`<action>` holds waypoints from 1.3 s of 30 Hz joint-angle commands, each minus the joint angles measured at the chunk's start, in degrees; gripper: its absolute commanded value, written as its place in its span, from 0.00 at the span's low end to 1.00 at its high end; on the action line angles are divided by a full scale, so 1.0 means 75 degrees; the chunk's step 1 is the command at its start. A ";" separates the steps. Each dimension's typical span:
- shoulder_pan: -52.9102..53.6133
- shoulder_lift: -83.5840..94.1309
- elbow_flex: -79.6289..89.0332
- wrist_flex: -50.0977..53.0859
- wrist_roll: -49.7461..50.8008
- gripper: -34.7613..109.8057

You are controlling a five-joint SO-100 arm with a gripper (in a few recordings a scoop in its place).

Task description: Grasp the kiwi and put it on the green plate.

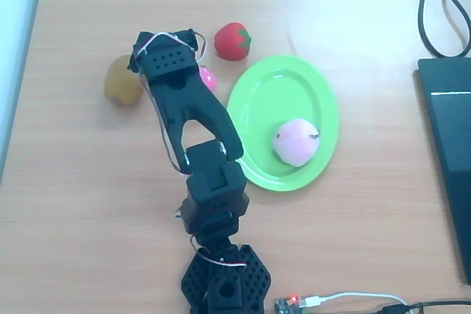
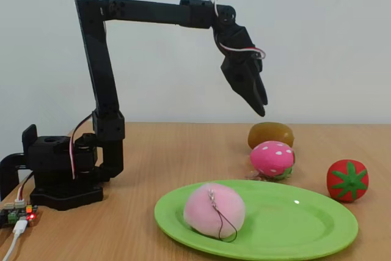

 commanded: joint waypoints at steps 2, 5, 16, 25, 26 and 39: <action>-0.0199 -0.0035 -0.0246 0.0070 -0.0176 0.45; -0.0211 -0.0281 -0.0363 0.0094 -0.0316 0.46; -0.0434 -0.1336 -0.1312 0.0105 -0.0551 0.49; -0.0504 -0.1430 -0.1512 0.0117 -0.0926 0.53; -0.0504 -0.1441 -0.1523 0.0141 -0.0961 0.53; -0.0293 -0.1980 -0.1523 0.0316 -0.1055 0.56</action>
